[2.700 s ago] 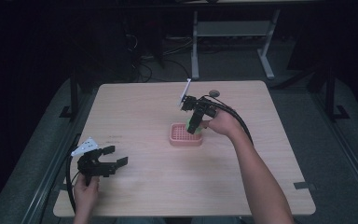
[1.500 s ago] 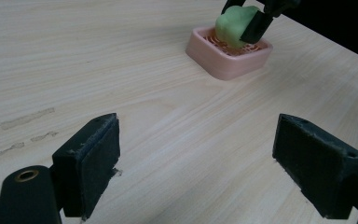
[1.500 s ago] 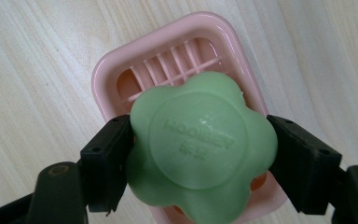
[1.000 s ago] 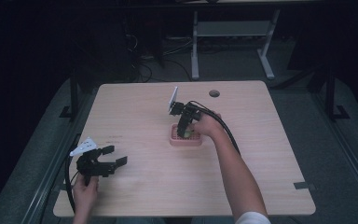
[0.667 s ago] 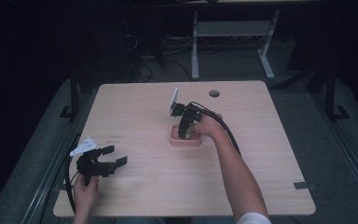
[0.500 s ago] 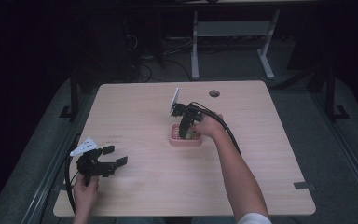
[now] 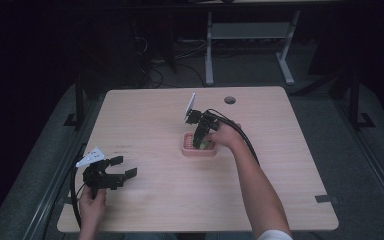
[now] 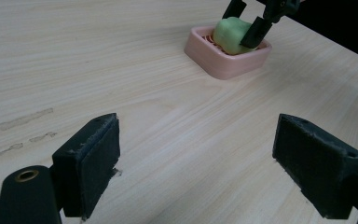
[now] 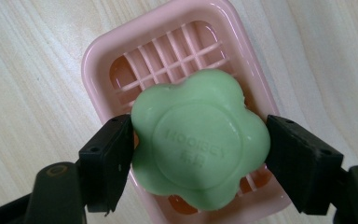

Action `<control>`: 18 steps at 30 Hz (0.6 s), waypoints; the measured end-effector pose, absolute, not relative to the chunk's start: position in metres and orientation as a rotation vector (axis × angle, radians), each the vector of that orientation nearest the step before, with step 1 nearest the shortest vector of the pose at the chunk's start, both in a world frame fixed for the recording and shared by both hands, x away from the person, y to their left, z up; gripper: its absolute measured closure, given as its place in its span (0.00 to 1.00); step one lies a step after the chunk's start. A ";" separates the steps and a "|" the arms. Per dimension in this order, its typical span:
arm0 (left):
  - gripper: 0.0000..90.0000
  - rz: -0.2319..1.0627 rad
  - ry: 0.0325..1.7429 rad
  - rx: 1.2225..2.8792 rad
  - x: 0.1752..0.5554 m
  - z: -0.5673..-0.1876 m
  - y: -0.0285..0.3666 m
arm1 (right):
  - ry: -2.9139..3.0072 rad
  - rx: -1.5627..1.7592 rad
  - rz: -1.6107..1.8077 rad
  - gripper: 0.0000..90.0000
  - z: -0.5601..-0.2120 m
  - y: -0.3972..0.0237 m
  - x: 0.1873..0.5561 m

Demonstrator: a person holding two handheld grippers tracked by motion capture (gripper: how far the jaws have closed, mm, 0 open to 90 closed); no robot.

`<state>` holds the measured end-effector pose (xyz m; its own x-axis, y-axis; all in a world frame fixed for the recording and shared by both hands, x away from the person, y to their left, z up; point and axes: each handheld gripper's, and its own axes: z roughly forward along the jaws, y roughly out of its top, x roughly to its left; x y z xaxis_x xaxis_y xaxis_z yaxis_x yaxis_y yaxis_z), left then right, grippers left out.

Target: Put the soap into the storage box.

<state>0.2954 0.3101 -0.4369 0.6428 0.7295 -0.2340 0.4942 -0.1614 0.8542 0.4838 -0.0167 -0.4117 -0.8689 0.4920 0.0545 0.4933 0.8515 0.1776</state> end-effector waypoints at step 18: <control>0.16 0.284 0.981 1.816 0.296 -0.437 0.309 | -2.996 -0.851 -0.378 0.26 -0.397 -0.030 0.481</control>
<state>0.2956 0.3090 -0.4372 0.6418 0.7305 -0.2335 0.4932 -0.1600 0.8551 0.4805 -0.0302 -0.3971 -0.8529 0.5174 0.0698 0.5185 0.8239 0.2288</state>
